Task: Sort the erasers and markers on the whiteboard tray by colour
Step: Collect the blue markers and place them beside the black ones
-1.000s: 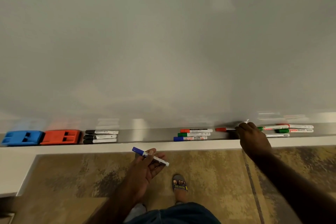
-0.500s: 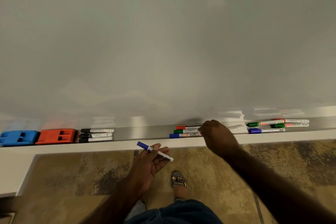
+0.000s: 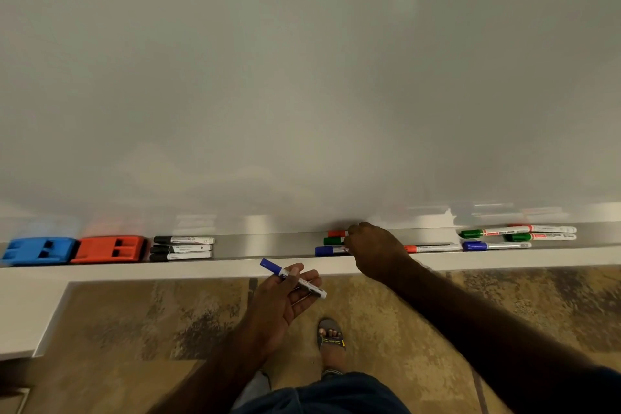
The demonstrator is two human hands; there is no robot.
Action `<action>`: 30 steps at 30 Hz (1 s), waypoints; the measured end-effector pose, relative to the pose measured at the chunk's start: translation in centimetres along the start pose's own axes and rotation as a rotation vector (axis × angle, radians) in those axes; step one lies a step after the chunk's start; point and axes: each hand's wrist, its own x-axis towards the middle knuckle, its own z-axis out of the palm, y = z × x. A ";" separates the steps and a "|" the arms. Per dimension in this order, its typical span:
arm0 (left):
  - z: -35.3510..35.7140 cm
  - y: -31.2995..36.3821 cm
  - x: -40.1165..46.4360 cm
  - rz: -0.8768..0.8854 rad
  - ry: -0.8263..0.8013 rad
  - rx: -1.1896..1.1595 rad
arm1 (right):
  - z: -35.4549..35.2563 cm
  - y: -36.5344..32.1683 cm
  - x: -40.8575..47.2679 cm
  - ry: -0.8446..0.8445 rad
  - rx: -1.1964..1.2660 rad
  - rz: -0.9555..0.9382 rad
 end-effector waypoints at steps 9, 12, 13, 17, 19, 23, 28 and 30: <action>-0.5 -0.1 0.5 -0.006 -0.024 -0.013 | -0.4 -0.5 0.4 -0.050 -0.102 -0.014; -0.6 -0.2 0.8 -0.015 -0.027 -0.016 | -0.7 -0.8 0.5 -0.045 -0.138 -0.021; -0.6 -0.2 0.9 -0.018 -0.027 -0.016 | -0.7 -0.9 0.5 -0.044 -0.146 -0.025; -0.5 -0.3 1.1 -0.021 -0.031 -0.006 | -0.9 -1.2 0.6 -0.039 -0.130 -0.030; -0.3 -0.2 1.2 -0.021 -0.030 -0.003 | -0.7 -1.1 0.6 -0.022 -0.101 -0.022; -0.2 -0.2 1.4 -0.026 -0.019 0.016 | -0.3 -0.9 0.4 0.013 -0.031 -0.008; 0.1 -0.4 1.5 -0.029 -0.024 0.046 | -0.5 -1.2 -0.2 0.101 0.045 0.010; 0.3 -0.4 1.6 -0.031 -0.028 0.063 | -0.9 -1.5 -0.9 0.124 0.124 0.040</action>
